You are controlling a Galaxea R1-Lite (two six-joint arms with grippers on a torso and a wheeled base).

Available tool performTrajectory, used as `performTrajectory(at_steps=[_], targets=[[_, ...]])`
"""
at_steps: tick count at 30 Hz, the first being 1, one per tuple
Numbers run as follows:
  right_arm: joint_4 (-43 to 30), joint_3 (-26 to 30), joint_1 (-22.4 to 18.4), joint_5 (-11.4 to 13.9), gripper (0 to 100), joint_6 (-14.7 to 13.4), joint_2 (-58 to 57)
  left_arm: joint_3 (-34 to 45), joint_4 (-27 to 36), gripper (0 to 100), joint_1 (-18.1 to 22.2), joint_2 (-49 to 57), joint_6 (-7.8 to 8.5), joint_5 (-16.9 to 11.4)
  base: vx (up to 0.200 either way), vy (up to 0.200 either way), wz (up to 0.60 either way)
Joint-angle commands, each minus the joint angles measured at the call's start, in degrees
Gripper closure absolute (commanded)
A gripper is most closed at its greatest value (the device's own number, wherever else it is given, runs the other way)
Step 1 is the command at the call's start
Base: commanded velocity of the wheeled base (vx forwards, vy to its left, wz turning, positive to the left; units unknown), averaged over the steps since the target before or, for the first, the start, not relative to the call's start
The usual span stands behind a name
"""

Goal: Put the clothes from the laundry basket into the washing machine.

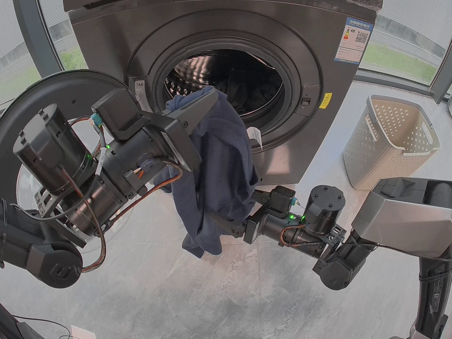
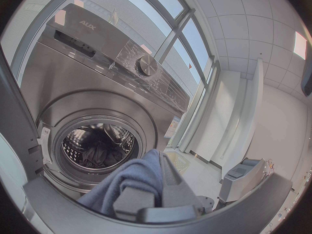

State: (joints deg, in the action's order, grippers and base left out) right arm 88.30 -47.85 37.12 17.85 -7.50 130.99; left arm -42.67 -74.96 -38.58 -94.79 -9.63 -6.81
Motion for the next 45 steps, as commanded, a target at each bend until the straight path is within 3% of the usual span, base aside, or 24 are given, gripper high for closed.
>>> performTrajectory(at_steps=[1, 15, 17, 22, 26, 38, 42, 43, 45], targets=[[0.0, 0.5, 3.8, -0.5, 0, -0.4, -1.8, -0.9, 0.6, 100, -0.1, -1.8, 0.05, 0.2, 0.0, 0.0, 0.0], [0.0, -4.5, 6.5, -5.1, 0, 0.5, 4.1, -4.9, 0.7, 100, -0.4, -5.7, 0.31, 0.6, 0.0, 0.0, 0.0], [0.0, -9.9, 6.1, -9.4, 0, 0.6, 8.1, -5.9, 0.7, 100, -0.5, -5.7, 0.31, 0.7, 0.0, 0.0, 0.0], [-0.6, -15.9, 4.5, -11.5, 0, 0.8, 11.4, -6.5, 0.7, 100, -1.1, -4.9, 0.31, 1.5, 0.0, 0.0, 0.0], [-2.2, -21.1, 1.9, -15.4, 0, 1.0, 12.2, -6.4, 1.0, 100, -1.3, -2.9, 0.31, 1.8, 0.0, 0.0, 0.0], [-3.2, -25.9, -1.1, -15.8, 0, 0.8, 14.4, -5.8, 1.8, 100, -2.1, -0.6, 0.31, 1.7, 0.0, 0.0, 0.0], [-2.8, -26.5, -1.1, -17.6, 0, 0.5, 14.7, -5.7, 1.7, 100, -2.0, -0.5, 0.31, 1.8, 0.0, 0.0, 0.0], [-2.4, -26.4, -1.1, -17.6, 100, 0.3, 14.6, -5.6, 1.6, 100, -1.8, -0.5, 0.23, 1.7, 0.0, 0.0, 0.0], [-2.3, -26.2, -1.2, -17.6, 100, 0.3, 14.3, -5.1, 1.3, 100, -1.4, -0.5, 0.23, 1.7, 0.0, 0.0, 0.0]])
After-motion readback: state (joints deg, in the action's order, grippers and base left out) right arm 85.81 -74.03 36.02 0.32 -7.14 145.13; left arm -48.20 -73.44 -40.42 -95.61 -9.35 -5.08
